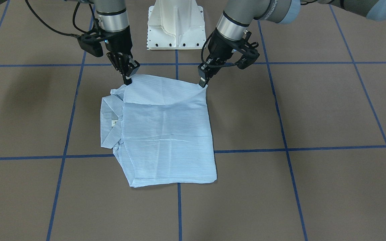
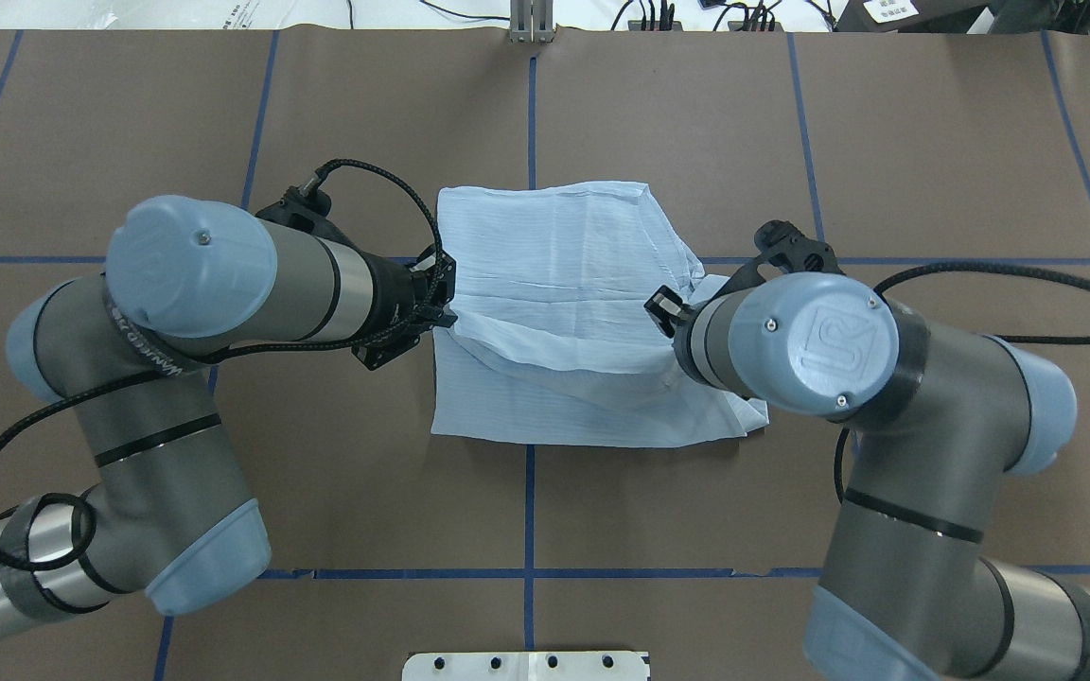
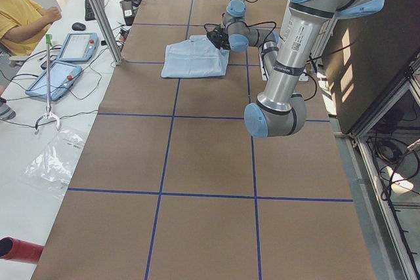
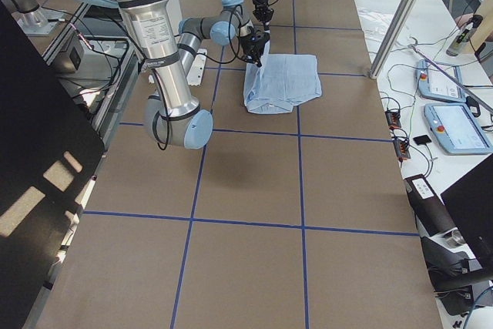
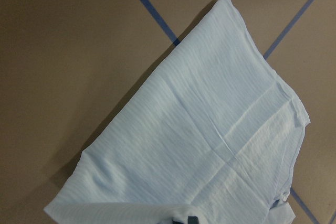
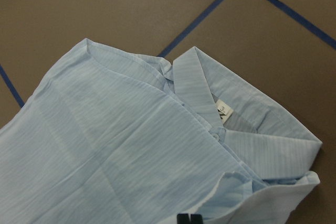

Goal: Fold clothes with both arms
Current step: 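Lift and fold the near edge over toward the collar with both grippers, then lay the folded edge down at the far side and hold with both grippers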

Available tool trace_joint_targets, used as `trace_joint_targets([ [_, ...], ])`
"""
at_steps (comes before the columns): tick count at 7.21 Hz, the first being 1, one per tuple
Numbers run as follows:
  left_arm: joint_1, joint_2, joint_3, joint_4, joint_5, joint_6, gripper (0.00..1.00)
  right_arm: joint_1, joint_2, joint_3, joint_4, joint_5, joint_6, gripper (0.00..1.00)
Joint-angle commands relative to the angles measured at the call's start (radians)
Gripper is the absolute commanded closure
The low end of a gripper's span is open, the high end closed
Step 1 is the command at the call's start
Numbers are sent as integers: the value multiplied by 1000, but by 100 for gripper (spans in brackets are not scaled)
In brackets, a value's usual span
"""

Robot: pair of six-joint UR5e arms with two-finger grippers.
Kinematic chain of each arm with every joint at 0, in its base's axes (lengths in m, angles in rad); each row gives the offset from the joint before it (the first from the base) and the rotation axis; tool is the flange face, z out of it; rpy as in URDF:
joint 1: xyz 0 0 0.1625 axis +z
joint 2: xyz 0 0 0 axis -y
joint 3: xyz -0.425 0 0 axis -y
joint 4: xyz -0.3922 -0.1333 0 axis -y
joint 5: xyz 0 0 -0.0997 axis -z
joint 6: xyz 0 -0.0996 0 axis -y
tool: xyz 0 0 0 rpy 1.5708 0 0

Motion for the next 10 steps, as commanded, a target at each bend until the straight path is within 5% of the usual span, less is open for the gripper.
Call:
trace_joint_targets([
  [1, -48, -65, 110, -36, 0, 54, 100, 118, 73, -167, 104, 100, -50, 100],
  [7, -136, -206, 538, -315, 8, 148, 100, 283, 342, -712, 309, 242, -191, 100],
  [10, -152, -245, 678, -426, 9, 151, 100, 292, 379, -855, 418, 250, -222, 100],
])
